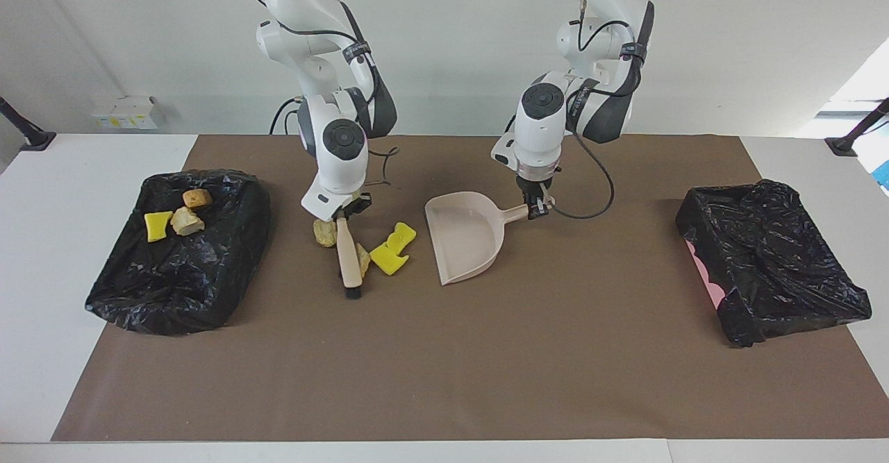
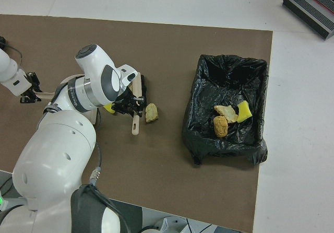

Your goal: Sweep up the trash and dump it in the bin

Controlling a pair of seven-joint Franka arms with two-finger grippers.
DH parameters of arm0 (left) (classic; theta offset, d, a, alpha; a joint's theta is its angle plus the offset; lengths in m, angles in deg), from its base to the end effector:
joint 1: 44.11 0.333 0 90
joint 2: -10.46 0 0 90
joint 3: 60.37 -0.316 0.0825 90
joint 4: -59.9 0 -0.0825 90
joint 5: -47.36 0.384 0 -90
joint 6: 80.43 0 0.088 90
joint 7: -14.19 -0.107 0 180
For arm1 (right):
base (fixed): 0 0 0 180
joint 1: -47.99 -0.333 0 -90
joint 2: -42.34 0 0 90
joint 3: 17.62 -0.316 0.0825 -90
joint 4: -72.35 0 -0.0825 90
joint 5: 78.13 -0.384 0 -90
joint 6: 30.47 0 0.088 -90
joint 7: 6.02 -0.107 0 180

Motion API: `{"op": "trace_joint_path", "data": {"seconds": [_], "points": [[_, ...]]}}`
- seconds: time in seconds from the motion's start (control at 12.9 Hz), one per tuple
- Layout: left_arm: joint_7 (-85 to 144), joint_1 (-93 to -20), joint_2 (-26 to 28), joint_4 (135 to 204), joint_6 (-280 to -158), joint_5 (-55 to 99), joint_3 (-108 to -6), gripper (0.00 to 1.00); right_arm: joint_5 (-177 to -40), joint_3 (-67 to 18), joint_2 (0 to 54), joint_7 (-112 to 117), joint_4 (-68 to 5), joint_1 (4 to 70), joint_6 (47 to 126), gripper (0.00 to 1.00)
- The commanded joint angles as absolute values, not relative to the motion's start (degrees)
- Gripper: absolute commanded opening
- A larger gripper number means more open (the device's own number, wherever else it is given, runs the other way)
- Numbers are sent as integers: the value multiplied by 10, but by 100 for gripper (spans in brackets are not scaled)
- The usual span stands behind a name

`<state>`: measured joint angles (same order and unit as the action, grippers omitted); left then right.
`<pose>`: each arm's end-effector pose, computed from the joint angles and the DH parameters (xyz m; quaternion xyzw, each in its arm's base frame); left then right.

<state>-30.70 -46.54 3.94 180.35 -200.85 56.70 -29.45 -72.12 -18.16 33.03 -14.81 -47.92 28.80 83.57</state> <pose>0.4651 -0.2927 0.3651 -0.7454 0.6637 0.0514 0.0340 0.5081 0.1753 0.3240 0.9823 0.1219 -0.1200 0.0757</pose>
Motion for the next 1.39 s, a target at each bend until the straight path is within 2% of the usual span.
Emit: {"op": "trace_joint_path", "data": {"seconds": [0.0,0.46,0.7,1.01,1.31], "points": [[-316,-470,70,1840,-2029,565,-302,0,-787,-184,332,-123,-480,249,830,0],[-318,-466,69,1844,-2044,564,-302,0,-966,-184,327,-99,-472,180,866,0],[-319,-465,69,1844,-2046,564,-302,0,-998,-184,317,-103,-435,175,837,0],[-319,-465,69,1844,-2047,563,-302,0,-980,-175,357,-123,-422,234,757,0],[-319,-466,69,1844,-2051,563,-302,0,-871,-175,386,-128,-424,316,710,0]]}}
